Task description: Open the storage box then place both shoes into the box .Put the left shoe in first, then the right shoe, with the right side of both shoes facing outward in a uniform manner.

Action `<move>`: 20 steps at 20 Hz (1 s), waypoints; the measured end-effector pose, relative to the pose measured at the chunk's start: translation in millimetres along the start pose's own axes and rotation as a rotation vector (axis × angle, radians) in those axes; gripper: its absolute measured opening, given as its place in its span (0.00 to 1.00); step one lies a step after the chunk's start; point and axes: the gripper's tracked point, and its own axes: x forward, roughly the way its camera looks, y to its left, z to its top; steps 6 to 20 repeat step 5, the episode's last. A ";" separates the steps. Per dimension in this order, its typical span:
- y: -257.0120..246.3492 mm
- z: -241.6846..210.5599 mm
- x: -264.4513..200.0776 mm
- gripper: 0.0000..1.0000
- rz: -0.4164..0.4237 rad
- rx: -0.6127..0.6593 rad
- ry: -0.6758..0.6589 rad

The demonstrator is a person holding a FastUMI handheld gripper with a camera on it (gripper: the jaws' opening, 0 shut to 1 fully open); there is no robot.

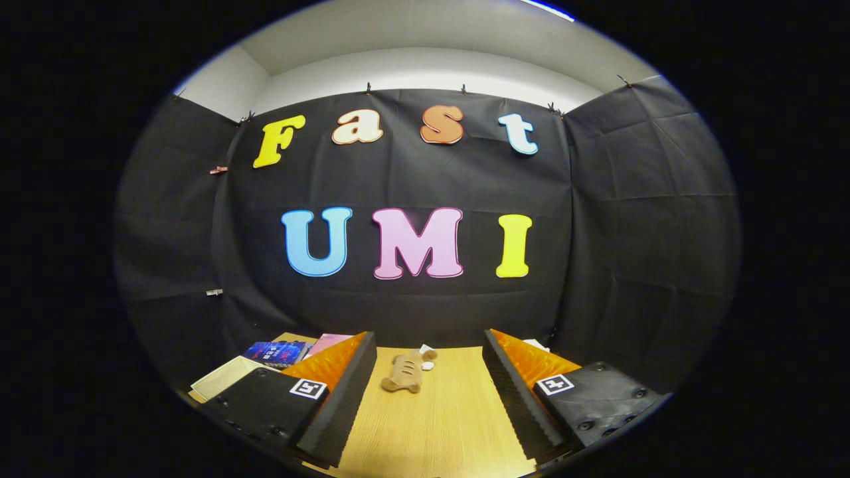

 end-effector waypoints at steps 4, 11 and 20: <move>9.3 -5.8 1.4 0.98 -0.004 0.056 0.009; 7.1 -9.3 1.3 0.98 -0.019 0.063 0.020; 7.1 -9.3 1.3 0.98 -0.019 0.063 0.020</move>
